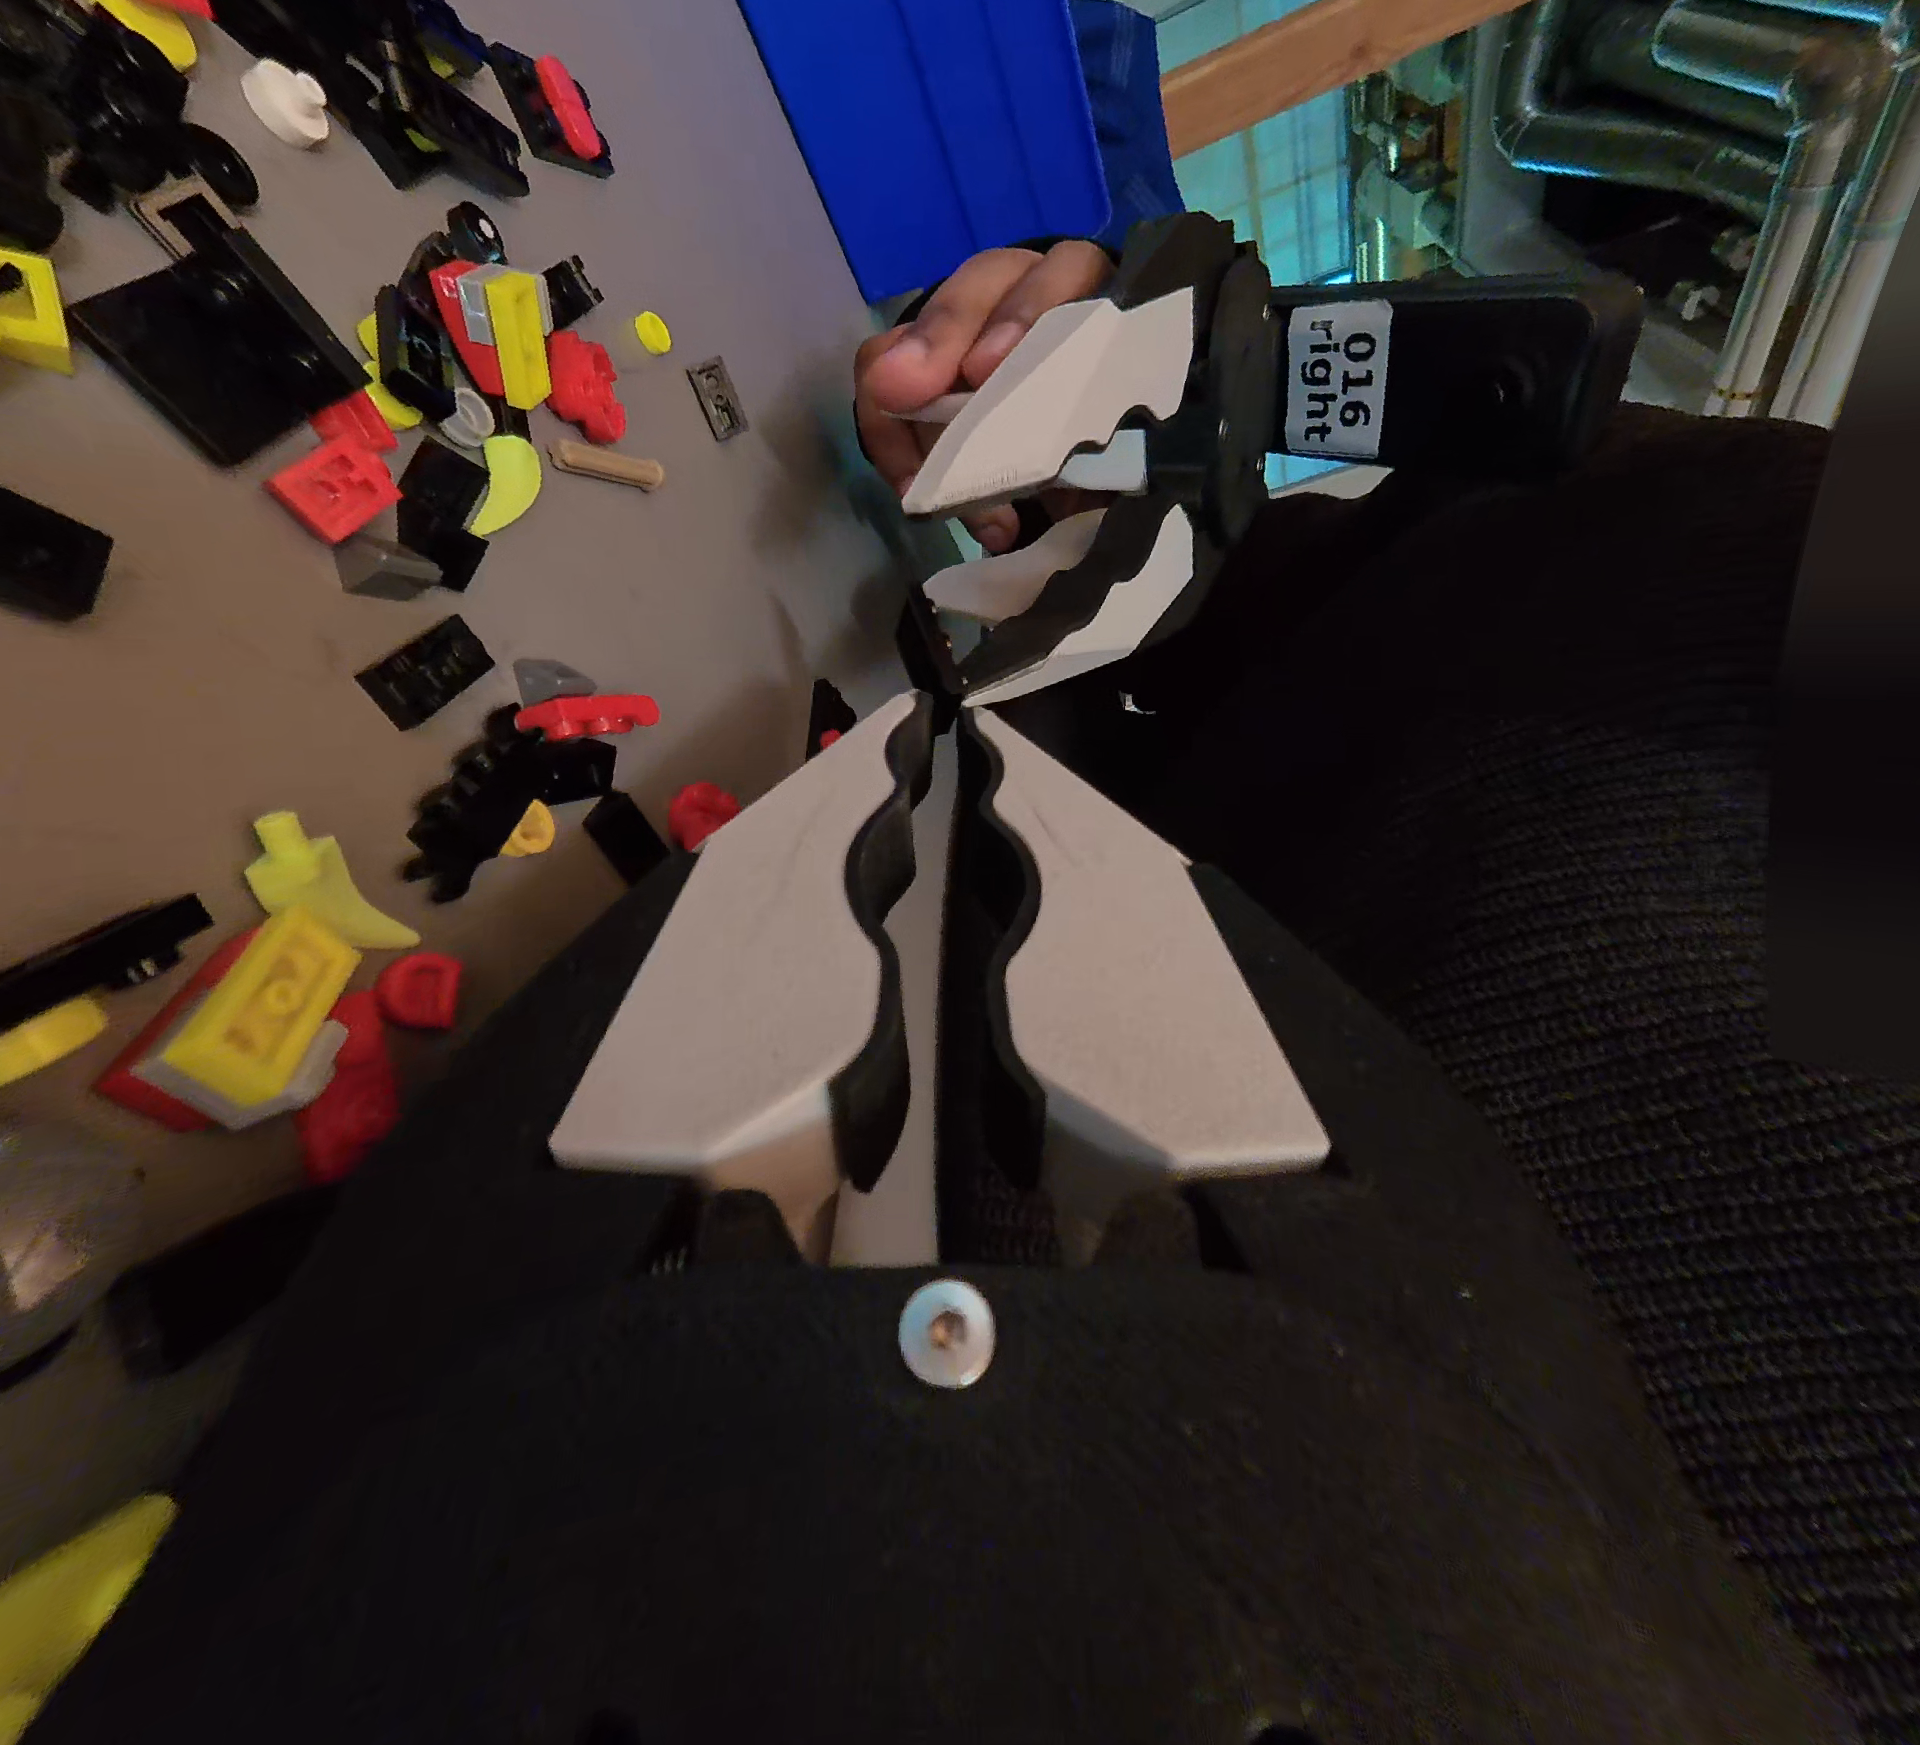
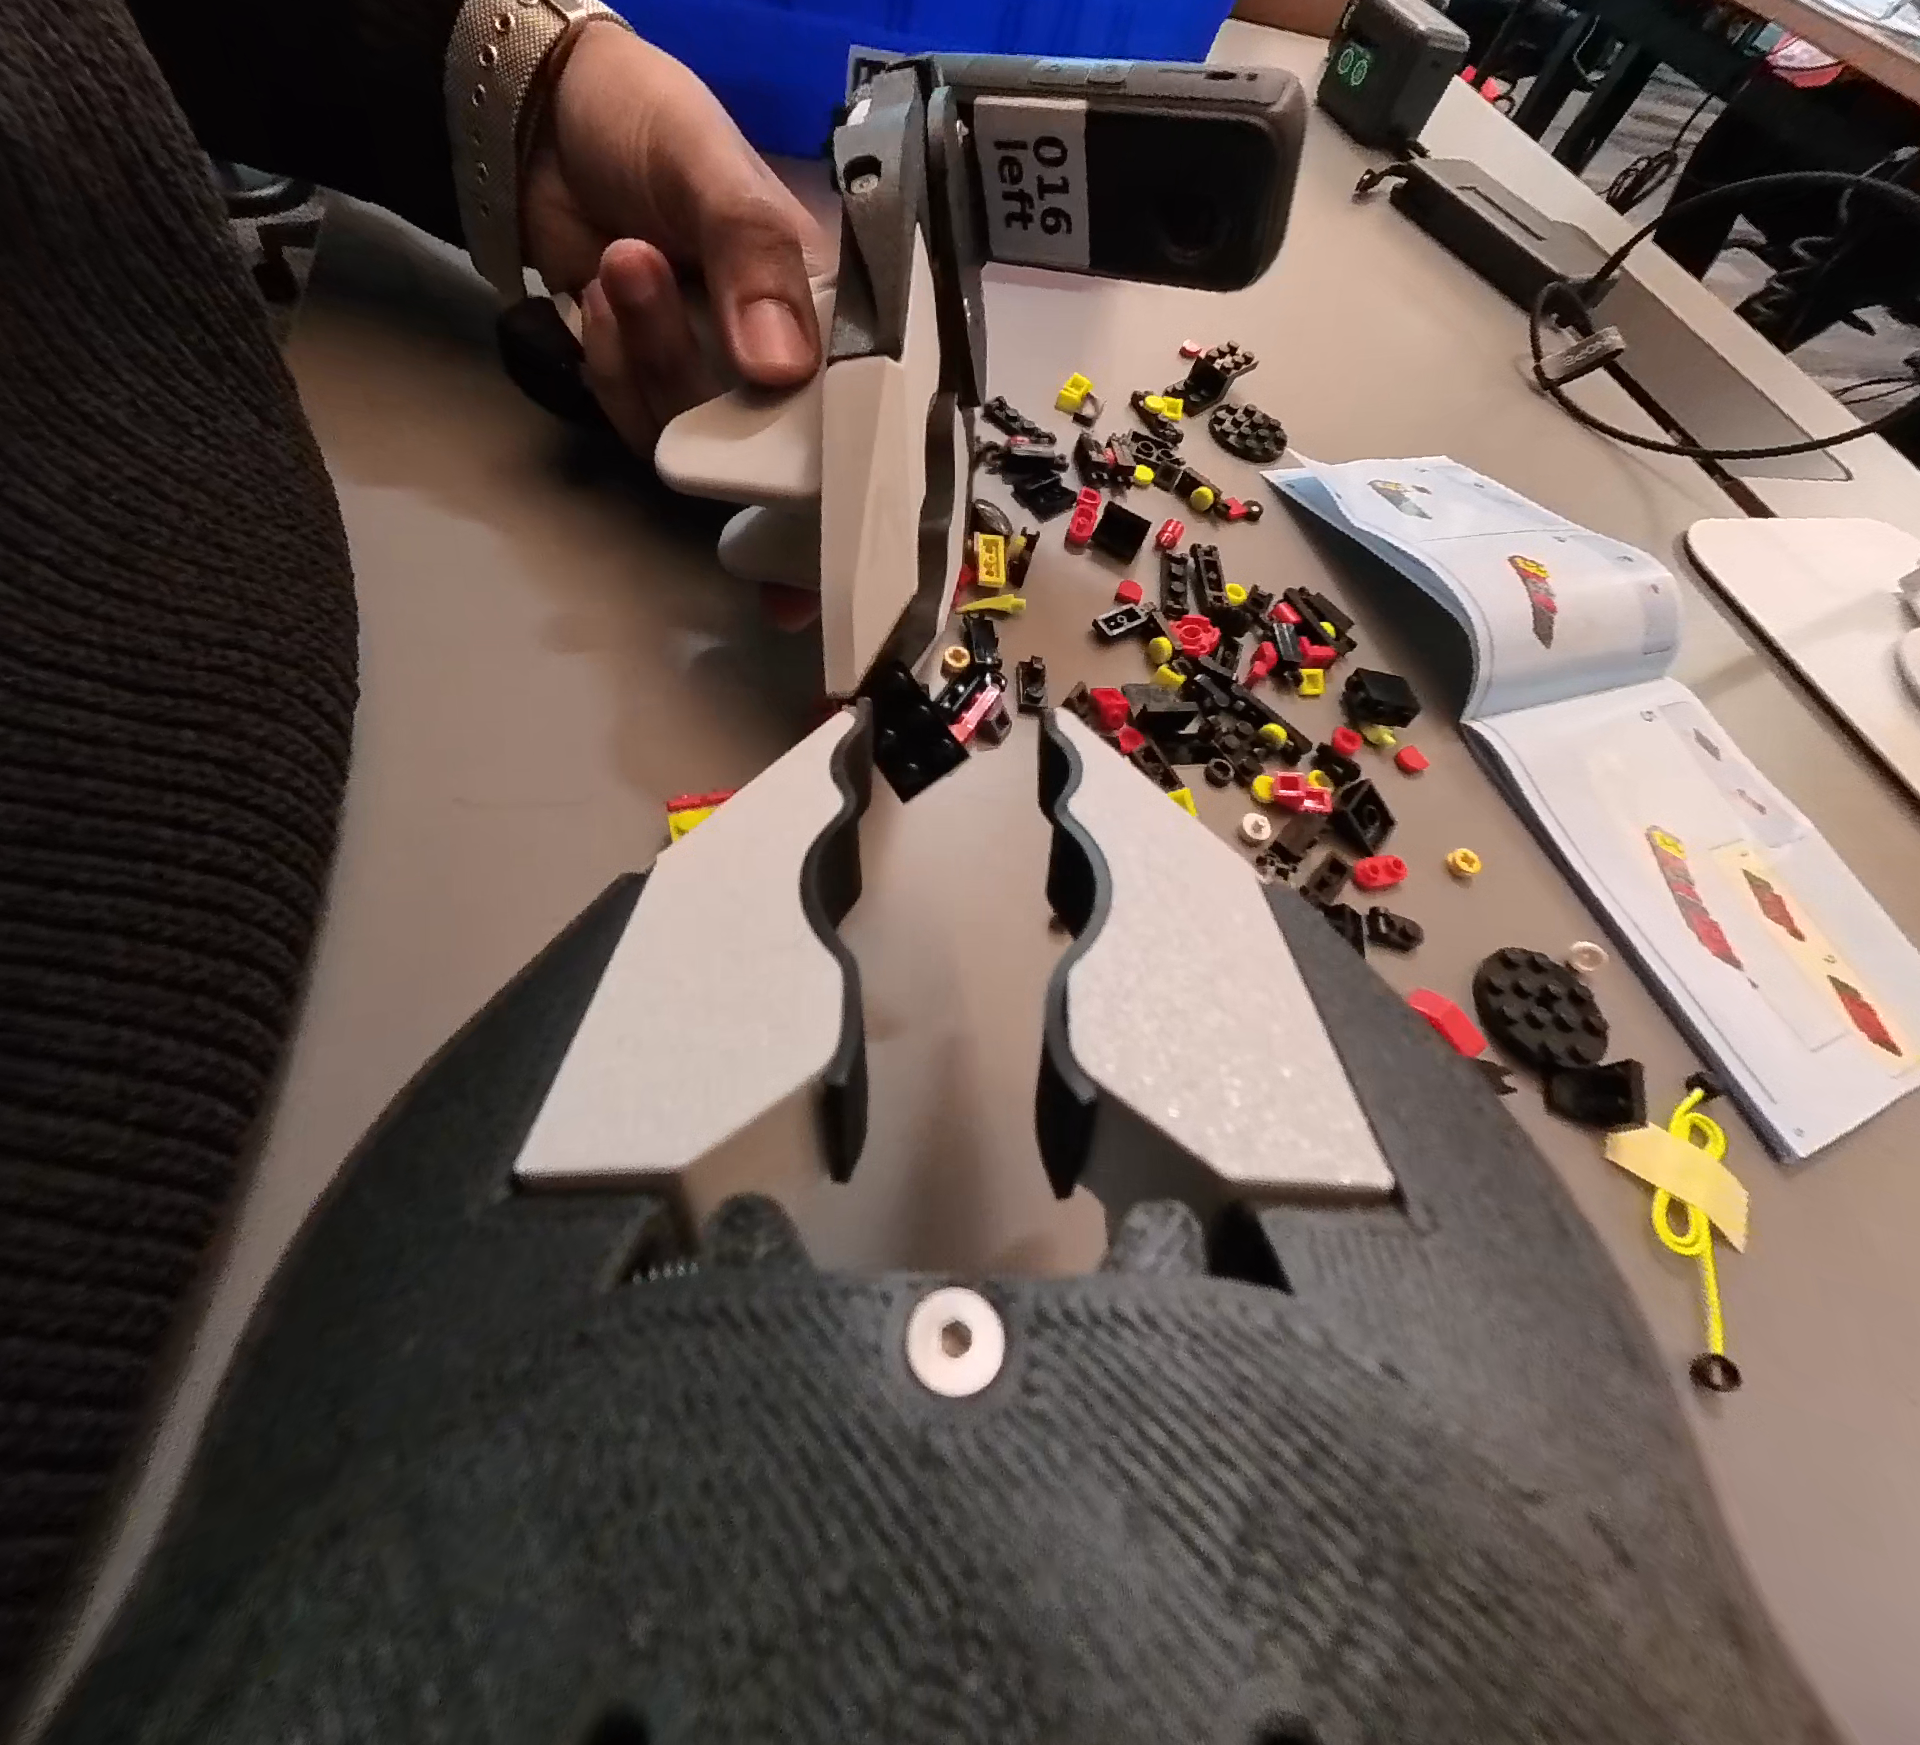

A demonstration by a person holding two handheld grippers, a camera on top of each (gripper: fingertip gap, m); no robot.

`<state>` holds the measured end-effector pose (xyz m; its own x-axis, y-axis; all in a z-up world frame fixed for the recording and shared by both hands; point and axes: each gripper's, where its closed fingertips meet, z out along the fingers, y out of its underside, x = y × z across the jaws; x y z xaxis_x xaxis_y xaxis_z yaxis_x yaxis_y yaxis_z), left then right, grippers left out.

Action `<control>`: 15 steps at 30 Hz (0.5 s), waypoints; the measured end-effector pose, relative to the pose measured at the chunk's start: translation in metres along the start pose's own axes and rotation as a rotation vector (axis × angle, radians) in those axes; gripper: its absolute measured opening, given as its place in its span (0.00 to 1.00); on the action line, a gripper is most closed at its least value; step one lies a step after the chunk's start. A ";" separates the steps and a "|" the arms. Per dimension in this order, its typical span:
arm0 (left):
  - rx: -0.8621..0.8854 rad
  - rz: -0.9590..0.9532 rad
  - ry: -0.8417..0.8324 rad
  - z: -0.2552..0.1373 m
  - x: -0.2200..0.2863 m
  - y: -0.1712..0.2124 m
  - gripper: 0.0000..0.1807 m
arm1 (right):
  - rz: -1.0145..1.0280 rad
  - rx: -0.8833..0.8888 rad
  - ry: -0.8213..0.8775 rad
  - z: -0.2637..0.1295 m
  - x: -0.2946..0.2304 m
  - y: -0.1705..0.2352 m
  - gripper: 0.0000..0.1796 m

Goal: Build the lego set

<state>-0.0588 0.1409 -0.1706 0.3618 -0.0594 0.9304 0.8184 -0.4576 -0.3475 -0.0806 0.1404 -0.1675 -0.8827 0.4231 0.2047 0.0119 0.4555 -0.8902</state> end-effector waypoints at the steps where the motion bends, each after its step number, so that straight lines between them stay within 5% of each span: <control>1: 0.001 0.001 0.002 0.000 0.000 0.000 0.01 | 0.006 0.002 -0.001 0.000 0.000 0.000 0.17; 15: -0.011 0.003 0.005 0.000 0.001 0.002 0.00 | 0.003 0.009 0.029 -0.003 0.005 -0.002 0.20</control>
<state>-0.0566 0.1401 -0.1703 0.3620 -0.0654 0.9299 0.8122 -0.4673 -0.3491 -0.0842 0.1437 -0.1634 -0.8687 0.4472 0.2132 0.0107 0.4472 -0.8944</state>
